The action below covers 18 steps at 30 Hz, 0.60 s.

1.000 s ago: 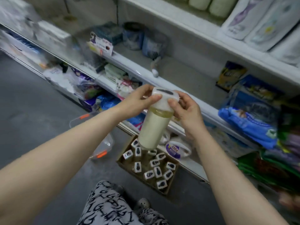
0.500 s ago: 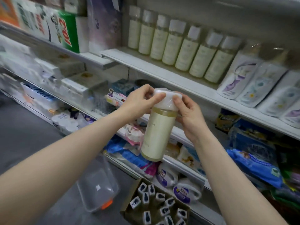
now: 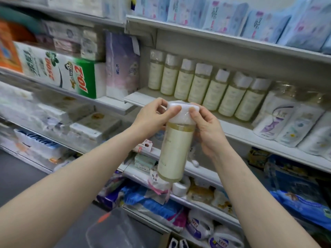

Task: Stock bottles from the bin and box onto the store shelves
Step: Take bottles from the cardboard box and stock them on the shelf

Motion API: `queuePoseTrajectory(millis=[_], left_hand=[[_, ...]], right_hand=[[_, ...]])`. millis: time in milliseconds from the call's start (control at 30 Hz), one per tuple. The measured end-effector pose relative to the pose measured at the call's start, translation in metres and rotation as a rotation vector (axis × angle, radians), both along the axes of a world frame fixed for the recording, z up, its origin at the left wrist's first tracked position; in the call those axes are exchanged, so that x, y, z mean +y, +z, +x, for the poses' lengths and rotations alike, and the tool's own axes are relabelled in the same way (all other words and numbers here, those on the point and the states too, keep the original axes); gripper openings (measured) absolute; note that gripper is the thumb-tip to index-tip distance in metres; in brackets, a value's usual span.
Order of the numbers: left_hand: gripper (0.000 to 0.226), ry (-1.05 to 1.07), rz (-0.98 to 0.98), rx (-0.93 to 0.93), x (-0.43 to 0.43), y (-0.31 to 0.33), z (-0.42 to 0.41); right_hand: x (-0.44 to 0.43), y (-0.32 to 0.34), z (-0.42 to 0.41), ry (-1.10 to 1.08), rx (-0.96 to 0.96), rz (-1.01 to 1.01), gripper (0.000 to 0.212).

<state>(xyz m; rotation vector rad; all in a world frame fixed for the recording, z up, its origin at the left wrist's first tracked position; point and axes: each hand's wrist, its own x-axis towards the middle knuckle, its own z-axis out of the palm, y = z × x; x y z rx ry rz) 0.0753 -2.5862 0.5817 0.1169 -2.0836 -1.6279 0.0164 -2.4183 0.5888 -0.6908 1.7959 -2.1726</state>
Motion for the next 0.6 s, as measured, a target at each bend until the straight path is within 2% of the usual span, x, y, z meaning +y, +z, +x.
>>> queuePoseTrajectory(millis=[367,433,500,600], left_hand=[[0.047,0.066,0.039,0.058,-0.068,0.021,-0.058],[0.050,0.085,0.055,0.081,-0.080,0.029,-0.068],[0.055,0.101,0.041,0.113,-0.092,0.038,-0.076],[0.047,0.117,0.003,0.144,-0.113,0.049,-0.088]], right_hand=[[-0.076,0.024,-0.070,0.099,0.075,-0.030,0.036],[-0.091,0.031,-0.085,0.126,0.092,-0.035,0.033],[-0.107,0.039,-0.097,0.139,0.097,-0.043,0.034],[-0.130,0.051,-0.112,0.136,0.103,-0.068,0.036]])
